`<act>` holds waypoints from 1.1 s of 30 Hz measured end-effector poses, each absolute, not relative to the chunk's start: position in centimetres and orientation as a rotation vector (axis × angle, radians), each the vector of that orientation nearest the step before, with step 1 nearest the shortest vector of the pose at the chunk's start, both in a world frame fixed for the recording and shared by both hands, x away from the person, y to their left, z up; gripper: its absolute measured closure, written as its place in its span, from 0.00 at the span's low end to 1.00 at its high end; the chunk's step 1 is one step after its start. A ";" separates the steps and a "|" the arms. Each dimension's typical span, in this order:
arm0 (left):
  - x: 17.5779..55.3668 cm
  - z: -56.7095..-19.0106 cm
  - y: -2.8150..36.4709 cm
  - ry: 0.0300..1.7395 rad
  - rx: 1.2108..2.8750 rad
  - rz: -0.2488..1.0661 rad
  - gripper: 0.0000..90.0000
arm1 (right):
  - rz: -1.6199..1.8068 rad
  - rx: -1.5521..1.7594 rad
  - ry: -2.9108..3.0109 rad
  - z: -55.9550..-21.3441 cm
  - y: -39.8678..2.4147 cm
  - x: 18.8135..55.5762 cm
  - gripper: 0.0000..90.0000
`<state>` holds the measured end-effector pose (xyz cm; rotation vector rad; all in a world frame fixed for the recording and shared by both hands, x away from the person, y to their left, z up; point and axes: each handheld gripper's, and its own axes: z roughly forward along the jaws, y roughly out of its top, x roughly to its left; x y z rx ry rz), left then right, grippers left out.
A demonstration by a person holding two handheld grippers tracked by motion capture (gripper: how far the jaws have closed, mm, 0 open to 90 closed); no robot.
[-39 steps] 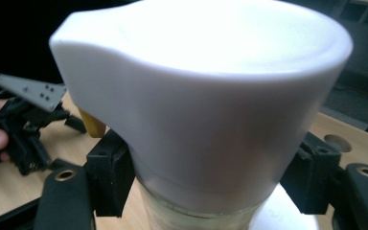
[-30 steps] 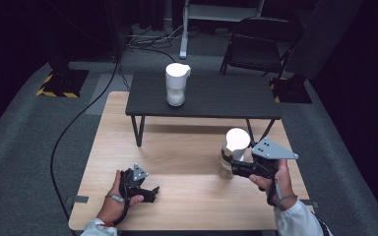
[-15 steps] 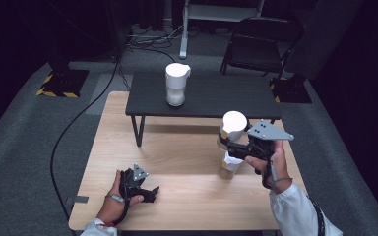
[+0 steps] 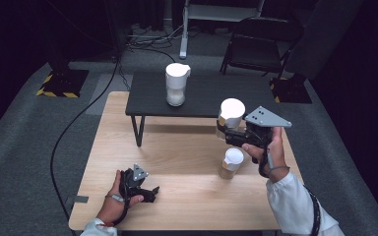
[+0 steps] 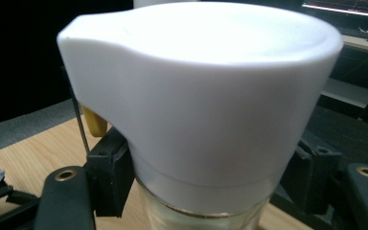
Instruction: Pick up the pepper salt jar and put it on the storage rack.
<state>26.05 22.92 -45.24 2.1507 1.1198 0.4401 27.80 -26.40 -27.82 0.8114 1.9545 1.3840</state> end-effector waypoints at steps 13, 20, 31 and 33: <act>26.1 -45.2 22.9 1.119 2.151 0.440 0.00 | 1.381 0.816 1.927 -26.2 -25.2 30.5 0.33; 26.1 -45.2 22.9 1.118 2.152 0.440 0.00 | 1.384 0.824 1.924 -25.9 -24.3 32.1 0.33; 26.1 -45.2 22.9 1.118 2.152 0.440 0.00 | 1.394 0.874 1.898 -26.2 -23.5 34.1 0.33; 26.1 -45.2 22.9 1.118 2.153 0.440 0.00 | 1.396 0.883 1.895 -26.2 -23.5 34.3 0.33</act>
